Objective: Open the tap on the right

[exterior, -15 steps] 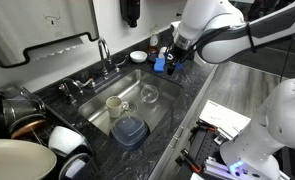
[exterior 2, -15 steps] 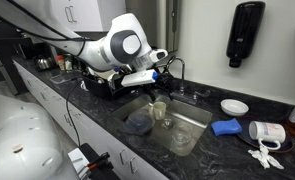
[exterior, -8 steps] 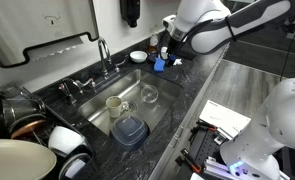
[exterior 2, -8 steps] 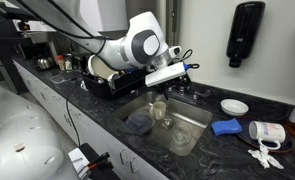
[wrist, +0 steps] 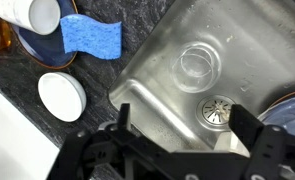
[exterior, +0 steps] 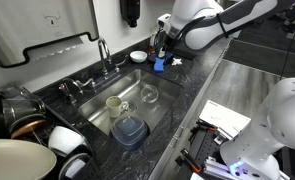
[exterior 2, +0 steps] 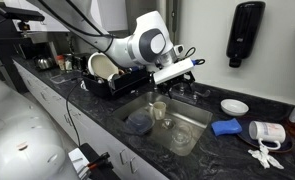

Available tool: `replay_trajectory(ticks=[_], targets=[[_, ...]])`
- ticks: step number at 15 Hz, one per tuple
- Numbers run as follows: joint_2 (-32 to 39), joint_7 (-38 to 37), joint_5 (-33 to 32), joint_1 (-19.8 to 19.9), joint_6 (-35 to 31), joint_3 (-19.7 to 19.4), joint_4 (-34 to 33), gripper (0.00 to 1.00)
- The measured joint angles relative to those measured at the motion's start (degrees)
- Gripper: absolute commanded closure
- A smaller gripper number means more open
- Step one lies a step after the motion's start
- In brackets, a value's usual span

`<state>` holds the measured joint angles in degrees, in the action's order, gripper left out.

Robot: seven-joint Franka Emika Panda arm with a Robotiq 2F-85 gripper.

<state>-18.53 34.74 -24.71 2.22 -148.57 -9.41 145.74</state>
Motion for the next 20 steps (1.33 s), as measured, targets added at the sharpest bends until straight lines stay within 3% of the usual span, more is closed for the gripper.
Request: replay_trajectory(ticks=[3,6,11,15,20], targets=[[0.11,3.97,0.71,-0.33,-0.21,-0.29,-0.35,0.0],[1.86,16.22,4.12,-2.78,-1.84,-3.31,-2.55,0.0],[6.85,38.15,11.81,-13.91,-4.66,-15.37,-7.2,0.0],[11.96,55.08,22.32,-21.06,-4.56,-22.47,-14.12,0.0],[21.07,71.27,37.51,-21.86,-3.63,-24.66,-24.76,0.0]])
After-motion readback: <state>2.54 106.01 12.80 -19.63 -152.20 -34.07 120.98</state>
